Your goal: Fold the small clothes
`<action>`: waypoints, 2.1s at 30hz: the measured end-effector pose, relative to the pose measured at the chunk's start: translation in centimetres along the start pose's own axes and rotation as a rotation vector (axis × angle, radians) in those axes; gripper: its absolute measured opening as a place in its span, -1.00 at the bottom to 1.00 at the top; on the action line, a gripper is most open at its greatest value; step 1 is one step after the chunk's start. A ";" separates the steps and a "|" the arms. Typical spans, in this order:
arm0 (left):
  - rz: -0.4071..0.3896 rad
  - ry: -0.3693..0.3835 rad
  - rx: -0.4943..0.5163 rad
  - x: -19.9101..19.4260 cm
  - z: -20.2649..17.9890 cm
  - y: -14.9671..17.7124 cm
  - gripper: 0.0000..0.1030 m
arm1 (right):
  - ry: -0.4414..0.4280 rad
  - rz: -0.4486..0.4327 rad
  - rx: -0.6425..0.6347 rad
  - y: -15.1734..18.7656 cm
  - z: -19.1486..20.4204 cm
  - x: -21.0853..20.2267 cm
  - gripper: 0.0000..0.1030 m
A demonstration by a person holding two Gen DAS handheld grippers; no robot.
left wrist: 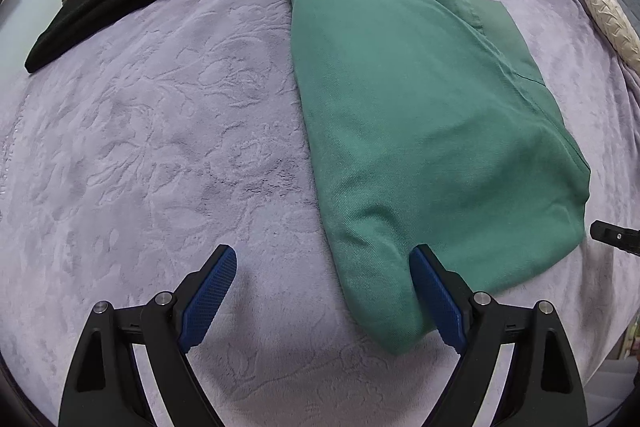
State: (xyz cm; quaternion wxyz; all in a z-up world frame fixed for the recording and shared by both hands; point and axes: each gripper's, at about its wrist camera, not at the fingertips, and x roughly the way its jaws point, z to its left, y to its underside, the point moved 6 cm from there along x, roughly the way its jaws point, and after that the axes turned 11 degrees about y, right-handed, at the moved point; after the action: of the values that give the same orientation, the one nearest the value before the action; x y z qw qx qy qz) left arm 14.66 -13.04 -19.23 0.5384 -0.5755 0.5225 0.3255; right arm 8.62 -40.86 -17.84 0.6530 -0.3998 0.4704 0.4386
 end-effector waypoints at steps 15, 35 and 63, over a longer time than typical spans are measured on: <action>0.063 -0.038 -0.050 -0.3 0.6 -0.6 1.00 | -0.047 -0.037 -0.040 -3.1 2.6 -0.8 0.35; 0.096 0.264 -0.255 3.3 3.2 -4.9 1.00 | -0.347 0.094 -0.059 -12.4 5.4 6.6 0.53; 0.052 0.475 -0.175 1.0 -0.5 -6.6 -0.12 | -0.703 0.099 0.082 -12.7 11.9 2.2 -0.56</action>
State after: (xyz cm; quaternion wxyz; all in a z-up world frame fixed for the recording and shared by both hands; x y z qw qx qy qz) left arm 21.11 -14.57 -18.19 0.3400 -0.6666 0.6187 0.2392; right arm 24.20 -33.08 -15.79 0.7685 -0.1745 0.2530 0.5611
